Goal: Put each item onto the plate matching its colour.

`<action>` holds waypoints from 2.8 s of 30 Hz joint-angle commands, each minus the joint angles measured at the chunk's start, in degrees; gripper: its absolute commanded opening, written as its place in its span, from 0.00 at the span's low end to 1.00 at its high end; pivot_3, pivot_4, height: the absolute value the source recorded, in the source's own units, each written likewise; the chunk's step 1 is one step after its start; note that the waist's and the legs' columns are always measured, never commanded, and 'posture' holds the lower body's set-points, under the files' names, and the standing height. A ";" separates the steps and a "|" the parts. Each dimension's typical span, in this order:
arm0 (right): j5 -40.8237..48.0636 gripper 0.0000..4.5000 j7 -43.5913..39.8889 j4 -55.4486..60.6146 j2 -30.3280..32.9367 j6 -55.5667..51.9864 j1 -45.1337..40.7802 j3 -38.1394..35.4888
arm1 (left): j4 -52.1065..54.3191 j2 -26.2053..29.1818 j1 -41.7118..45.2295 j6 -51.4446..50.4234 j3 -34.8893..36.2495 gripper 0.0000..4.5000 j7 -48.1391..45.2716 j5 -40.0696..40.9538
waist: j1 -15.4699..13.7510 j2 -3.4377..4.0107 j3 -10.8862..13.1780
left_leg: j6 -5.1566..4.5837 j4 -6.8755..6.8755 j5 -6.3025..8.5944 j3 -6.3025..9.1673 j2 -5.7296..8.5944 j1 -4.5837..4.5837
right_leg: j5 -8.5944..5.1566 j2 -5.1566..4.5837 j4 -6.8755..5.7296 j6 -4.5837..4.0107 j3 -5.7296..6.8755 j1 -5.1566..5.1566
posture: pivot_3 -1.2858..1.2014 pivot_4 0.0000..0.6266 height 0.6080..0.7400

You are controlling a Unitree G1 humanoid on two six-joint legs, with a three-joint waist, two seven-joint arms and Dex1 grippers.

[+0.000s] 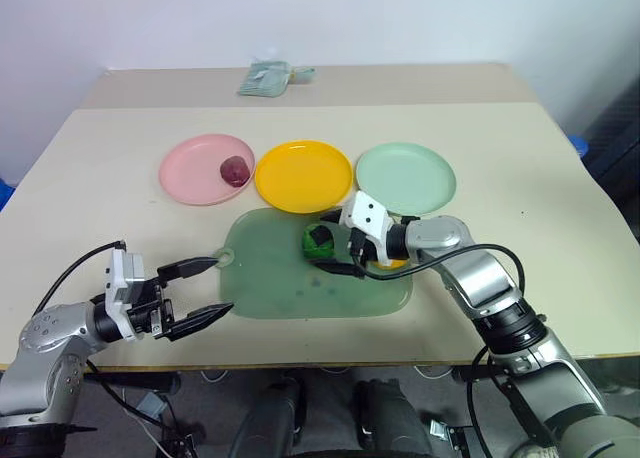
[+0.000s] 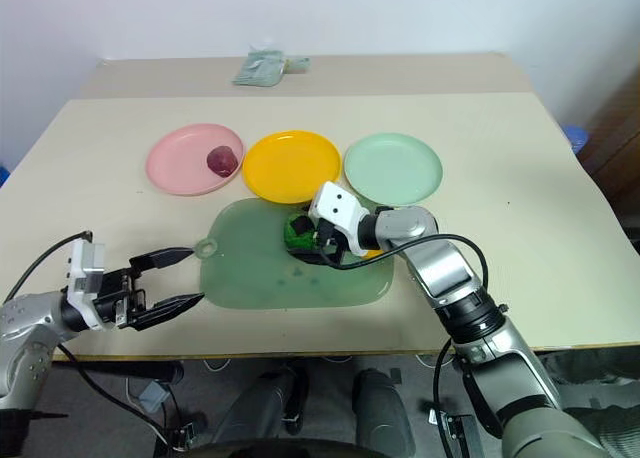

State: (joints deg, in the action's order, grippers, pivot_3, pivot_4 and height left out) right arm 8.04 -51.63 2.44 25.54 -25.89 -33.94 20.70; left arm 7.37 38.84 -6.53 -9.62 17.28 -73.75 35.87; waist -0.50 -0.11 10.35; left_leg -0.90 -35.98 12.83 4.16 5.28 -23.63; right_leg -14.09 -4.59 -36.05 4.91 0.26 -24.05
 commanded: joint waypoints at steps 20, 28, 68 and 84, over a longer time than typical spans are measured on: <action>5.88 0.49 9.73 -2.42 -6.86 -4.99 -12.01 -16.22 | 4.67 -1.43 2.05 -0.71 -0.62 1.00 5.18 1.33 | 0.03 0.02 0.01 | 0.01 0.01 0.00 -0.01 -0.01 -0.01 | 0.02 0.04 -0.05 0.00 -0.02 -0.06 | 0.52 0.24 1.00; -1.67 0.49 15.17 -35.99 -3.65 20.58 -21.75 -20.53 | 4.08 -3.32 4.32 -0.42 -2.50 1.00 6.99 0.50 | 0.18 -0.02 -0.01 | -0.11 0.07 -0.08 -0.17 0.02 -0.01 | 0.09 0.03 -0.02 0.07 -0.07 -0.06 | 0.52 0.24 1.00; 21.88 0.99 4.95 8.46 3.97 -8.74 14.39 -23.37 | -1.10 -3.17 7.13 1.71 -5.18 1.00 3.27 -0.85 | 1.05 0.01 0.00 | -0.04 0.29 -0.18 -0.37 -0.13 -0.07 | 0.08 0.02 -0.04 -0.07 -0.24 -0.09 | 0.52 0.24 1.00; 17.09 0.99 4.76 7.84 2.94 -4.33 17.19 -18.13 | 1.41 -2.66 4.09 2.67 -4.45 1.00 3.48 -1.52 | 1.03 0.01 0.00 | -0.04 0.27 -0.18 -0.37 -0.13 -0.07 | 0.08 0.02 -0.05 -0.07 -0.23 -0.09 | 0.52 0.24 1.00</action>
State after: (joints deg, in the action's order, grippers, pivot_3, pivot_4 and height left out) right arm 25.25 -46.42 9.00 28.14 -31.64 -16.73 2.53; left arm 6.97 35.57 -2.25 -7.96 12.03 -70.41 34.31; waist 0.54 -0.10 10.35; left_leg -0.94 -35.71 12.65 3.79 5.16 -23.70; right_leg -14.01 -4.56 -36.10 4.84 0.03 -24.14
